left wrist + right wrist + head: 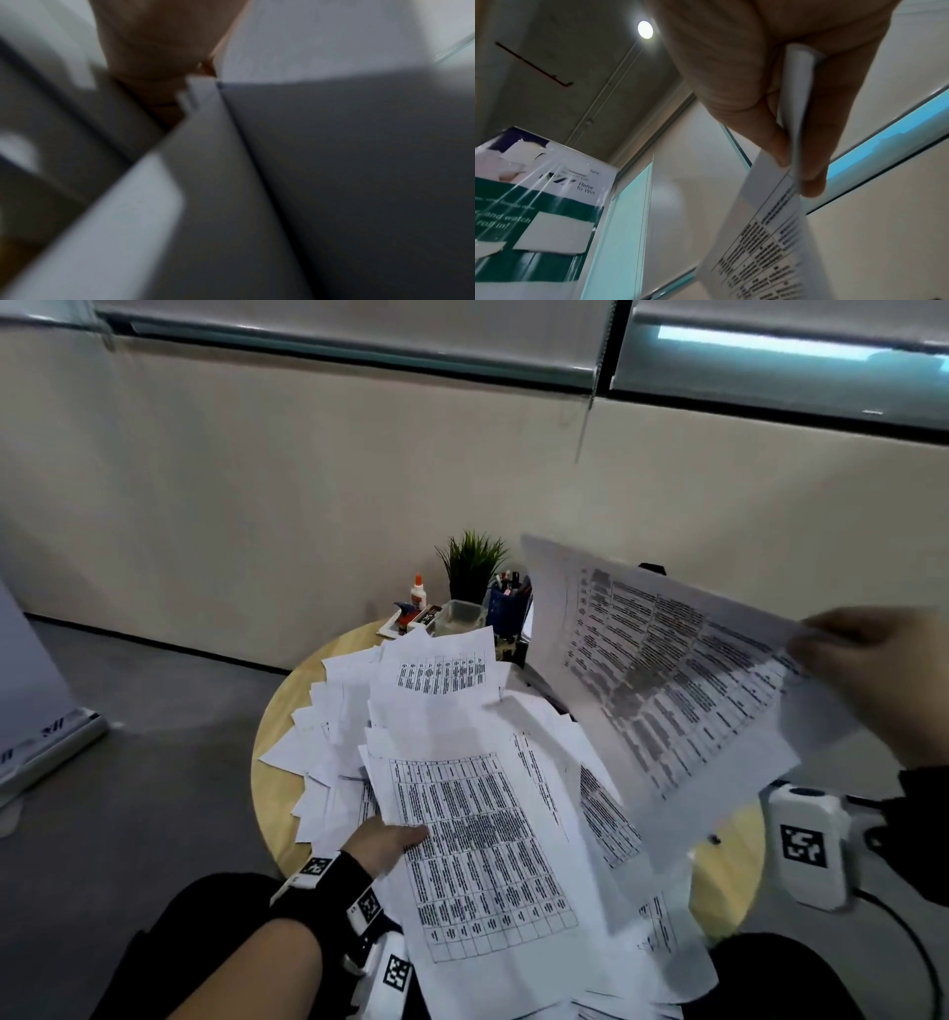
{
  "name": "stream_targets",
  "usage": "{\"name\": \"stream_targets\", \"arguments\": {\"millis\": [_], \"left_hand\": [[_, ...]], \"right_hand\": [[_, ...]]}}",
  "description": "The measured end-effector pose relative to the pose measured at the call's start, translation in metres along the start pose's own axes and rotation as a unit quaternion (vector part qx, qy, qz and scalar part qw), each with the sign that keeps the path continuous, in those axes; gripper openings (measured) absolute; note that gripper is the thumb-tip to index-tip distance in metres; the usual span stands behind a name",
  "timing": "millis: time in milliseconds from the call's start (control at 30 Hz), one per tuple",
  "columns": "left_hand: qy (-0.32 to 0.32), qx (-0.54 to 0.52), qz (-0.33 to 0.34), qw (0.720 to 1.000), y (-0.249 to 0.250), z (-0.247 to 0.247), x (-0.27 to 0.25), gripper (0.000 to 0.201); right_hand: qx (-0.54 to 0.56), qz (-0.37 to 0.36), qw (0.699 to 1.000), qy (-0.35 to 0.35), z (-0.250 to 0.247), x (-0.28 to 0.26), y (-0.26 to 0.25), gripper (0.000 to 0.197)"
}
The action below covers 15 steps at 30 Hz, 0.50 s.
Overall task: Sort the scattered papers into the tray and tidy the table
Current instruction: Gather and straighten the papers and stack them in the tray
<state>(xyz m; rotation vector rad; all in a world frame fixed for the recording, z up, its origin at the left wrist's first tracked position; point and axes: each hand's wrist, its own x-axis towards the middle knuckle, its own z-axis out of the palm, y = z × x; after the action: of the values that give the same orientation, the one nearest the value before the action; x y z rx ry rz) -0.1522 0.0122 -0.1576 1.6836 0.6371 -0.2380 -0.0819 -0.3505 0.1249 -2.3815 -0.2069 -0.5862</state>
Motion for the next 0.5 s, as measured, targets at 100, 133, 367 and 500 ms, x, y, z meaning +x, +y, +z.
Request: {"name": "stream_targets", "arguments": {"millis": [100,133,367,500], "left_hand": [[0.012,0.025,-0.008,1.000,0.004,-0.001,-0.004,0.056],[0.015,0.022,-0.010,1.000,0.006,-0.001,-0.005,0.063],[0.034,-0.006,-0.035,0.999,0.008,0.000,-0.005,0.068],[0.008,-0.051,-0.012,0.999,0.006,-0.001,0.000,0.087]], "right_hand": [[0.018,0.014,0.999,-0.034,0.017,-0.015,-0.001,0.006],[0.031,0.033,0.997,-0.055,0.027,-0.022,0.003,0.005],[0.099,0.212,0.959,-0.158,0.128,-0.085,0.058,0.009],[-0.030,0.227,0.930,-0.287,0.166,-0.110,0.077,0.033]]}}
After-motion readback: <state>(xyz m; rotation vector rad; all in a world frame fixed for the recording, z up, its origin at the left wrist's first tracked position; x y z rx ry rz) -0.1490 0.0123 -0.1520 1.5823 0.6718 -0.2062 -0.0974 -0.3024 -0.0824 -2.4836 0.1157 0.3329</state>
